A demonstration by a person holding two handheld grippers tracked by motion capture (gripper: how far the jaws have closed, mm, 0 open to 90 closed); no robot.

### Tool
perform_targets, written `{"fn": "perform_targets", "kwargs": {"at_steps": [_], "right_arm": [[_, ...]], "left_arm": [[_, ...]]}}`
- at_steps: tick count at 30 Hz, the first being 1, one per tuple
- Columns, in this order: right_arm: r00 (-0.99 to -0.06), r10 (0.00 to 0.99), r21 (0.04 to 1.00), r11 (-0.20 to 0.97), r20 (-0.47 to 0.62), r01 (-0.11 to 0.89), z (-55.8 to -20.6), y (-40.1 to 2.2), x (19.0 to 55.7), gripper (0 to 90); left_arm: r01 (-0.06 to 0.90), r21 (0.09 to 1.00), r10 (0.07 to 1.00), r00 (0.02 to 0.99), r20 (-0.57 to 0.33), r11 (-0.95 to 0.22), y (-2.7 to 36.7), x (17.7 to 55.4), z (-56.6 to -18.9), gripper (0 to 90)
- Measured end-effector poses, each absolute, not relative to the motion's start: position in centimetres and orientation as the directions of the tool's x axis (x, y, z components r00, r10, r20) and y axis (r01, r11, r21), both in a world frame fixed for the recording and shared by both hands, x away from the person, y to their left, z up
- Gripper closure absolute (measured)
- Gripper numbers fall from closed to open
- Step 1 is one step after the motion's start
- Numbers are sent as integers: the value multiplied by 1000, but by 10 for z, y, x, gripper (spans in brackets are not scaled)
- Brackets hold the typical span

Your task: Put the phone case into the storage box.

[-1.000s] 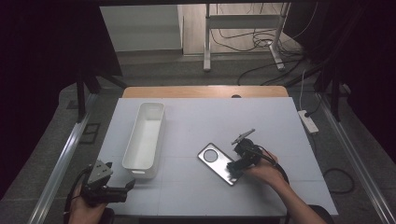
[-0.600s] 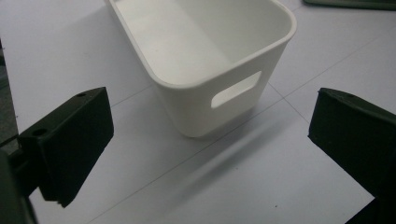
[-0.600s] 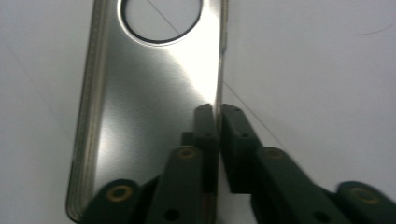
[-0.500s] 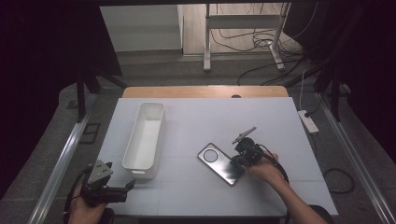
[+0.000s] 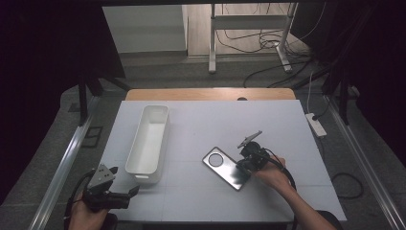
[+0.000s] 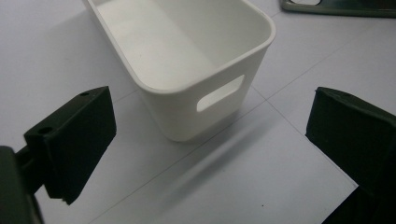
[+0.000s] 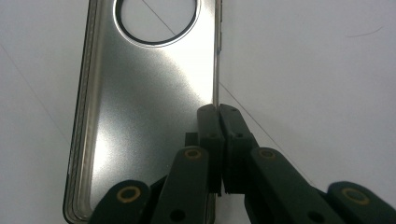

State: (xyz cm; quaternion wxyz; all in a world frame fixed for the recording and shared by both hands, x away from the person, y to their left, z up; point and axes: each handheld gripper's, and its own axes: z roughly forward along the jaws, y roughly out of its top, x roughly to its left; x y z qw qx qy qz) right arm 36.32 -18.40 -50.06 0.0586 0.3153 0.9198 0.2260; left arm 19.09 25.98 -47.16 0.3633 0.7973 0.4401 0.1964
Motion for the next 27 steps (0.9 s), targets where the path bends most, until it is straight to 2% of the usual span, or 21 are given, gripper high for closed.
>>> {"fn": "perform_targets", "kwargs": {"at_steps": [27], "right_arm": [[-763,646,594,605,23,530,-470,-203,356,885]], "left_arm": [[497,806,778,624,-75,-321,235,205,-457,0]]}}
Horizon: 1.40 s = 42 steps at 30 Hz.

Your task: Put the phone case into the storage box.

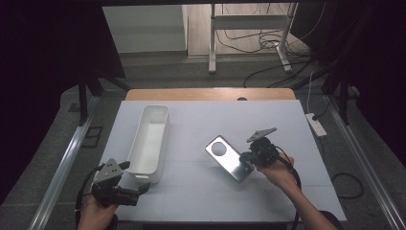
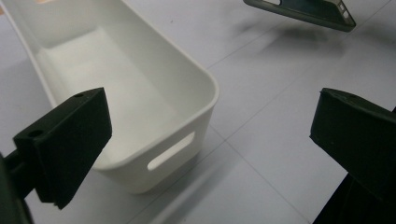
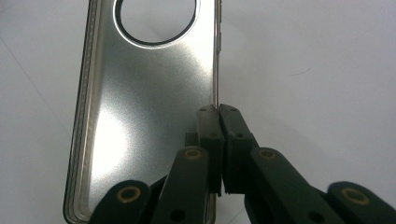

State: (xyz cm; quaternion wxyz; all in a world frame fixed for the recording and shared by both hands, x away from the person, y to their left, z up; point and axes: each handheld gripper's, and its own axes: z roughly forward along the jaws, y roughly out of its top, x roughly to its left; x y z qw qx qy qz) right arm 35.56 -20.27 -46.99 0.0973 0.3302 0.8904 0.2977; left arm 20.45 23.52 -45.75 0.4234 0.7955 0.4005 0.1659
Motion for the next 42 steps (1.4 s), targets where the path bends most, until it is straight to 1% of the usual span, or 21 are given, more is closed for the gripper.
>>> {"fn": "perform_targets", "kwargs": {"at_steps": [11,17,29,42], "right_arm": [[-745,667,619,577,20,533,-464,-207,356,885],[-737,676,630,565,17,533,-461,-209,356,885],[-722,692,667,531,14,523,-454,-215,356,885],[-710,704,695,500,21,517,-448,-217,354,885]], "left_arm": [[476,830,738,664,-122,-292,217,223,-453,0],[454,833,720,687,-99,-318,207,235,-447,0],[452,835,685,717,-130,-314,187,255,-446,0],[421,842,636,762,-125,-338,156,276,-446,0]]}}
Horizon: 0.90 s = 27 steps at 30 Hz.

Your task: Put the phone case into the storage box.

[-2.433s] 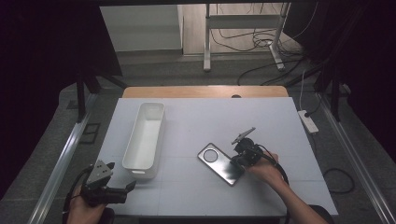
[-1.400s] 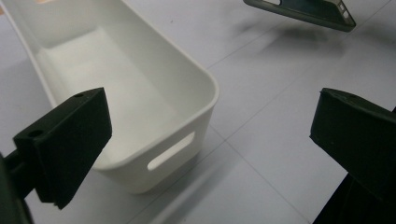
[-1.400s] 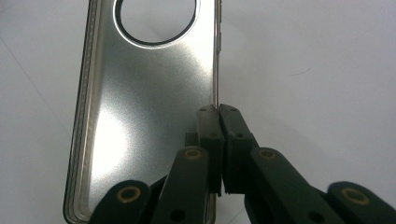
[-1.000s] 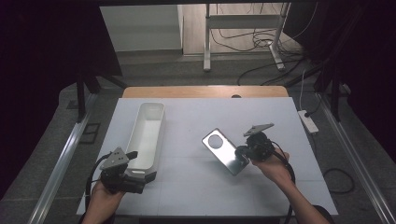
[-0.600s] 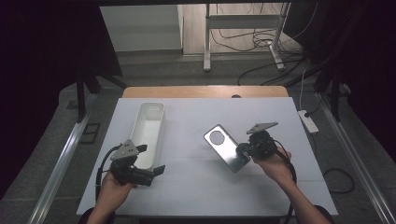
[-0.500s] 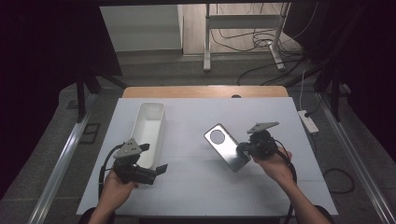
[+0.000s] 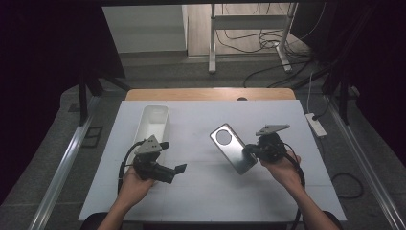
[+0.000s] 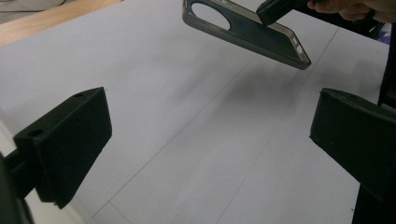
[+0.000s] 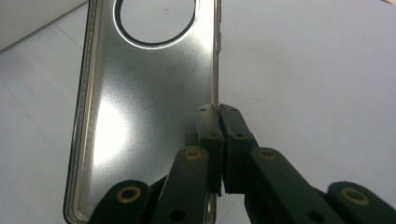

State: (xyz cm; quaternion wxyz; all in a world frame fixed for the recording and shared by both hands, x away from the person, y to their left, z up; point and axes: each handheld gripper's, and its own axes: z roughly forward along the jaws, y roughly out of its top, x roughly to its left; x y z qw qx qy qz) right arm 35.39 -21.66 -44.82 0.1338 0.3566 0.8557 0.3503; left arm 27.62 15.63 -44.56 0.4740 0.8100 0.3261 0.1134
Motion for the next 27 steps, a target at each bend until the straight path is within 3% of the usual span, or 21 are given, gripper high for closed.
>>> {"fn": "perform_targets", "kwargs": {"at_steps": [27], "right_arm": [[-709,705,736,467,23,489,-441,-211,348,885]], "left_arm": [[410,833,588,798,-131,-371,117,307,-451,0]]}}
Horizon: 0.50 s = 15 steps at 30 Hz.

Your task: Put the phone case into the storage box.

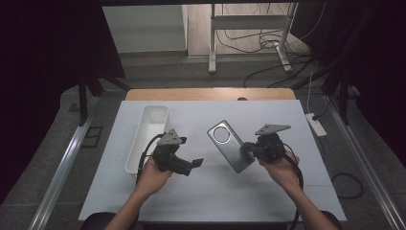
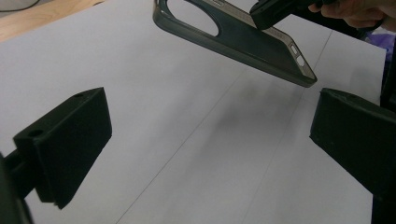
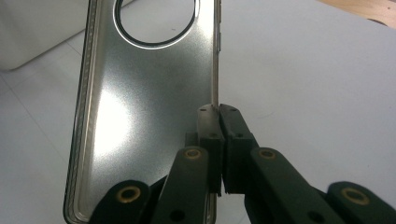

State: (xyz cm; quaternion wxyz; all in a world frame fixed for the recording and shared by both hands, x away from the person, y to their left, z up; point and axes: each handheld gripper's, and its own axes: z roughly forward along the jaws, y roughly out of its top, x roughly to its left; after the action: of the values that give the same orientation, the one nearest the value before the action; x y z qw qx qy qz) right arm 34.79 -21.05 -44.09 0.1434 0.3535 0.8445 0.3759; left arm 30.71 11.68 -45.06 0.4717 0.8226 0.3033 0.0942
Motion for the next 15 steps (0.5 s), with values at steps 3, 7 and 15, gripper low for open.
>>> {"fn": "perform_targets", "kwargs": {"at_steps": [3,7,15], "right_arm": [[-711,702,742,463,28,485,-440,-208,347,885],[-715,699,747,460,30,480,-440,-205,345,885],[-726,687,752,466,25,467,-439,-198,341,885]], "left_arm": [[404,835,586,801,-125,-373,114,308,-452,0],[414,835,580,801,-145,-363,112,308,-455,0],[459,814,559,803,-208,-356,104,310,-459,0]]}}
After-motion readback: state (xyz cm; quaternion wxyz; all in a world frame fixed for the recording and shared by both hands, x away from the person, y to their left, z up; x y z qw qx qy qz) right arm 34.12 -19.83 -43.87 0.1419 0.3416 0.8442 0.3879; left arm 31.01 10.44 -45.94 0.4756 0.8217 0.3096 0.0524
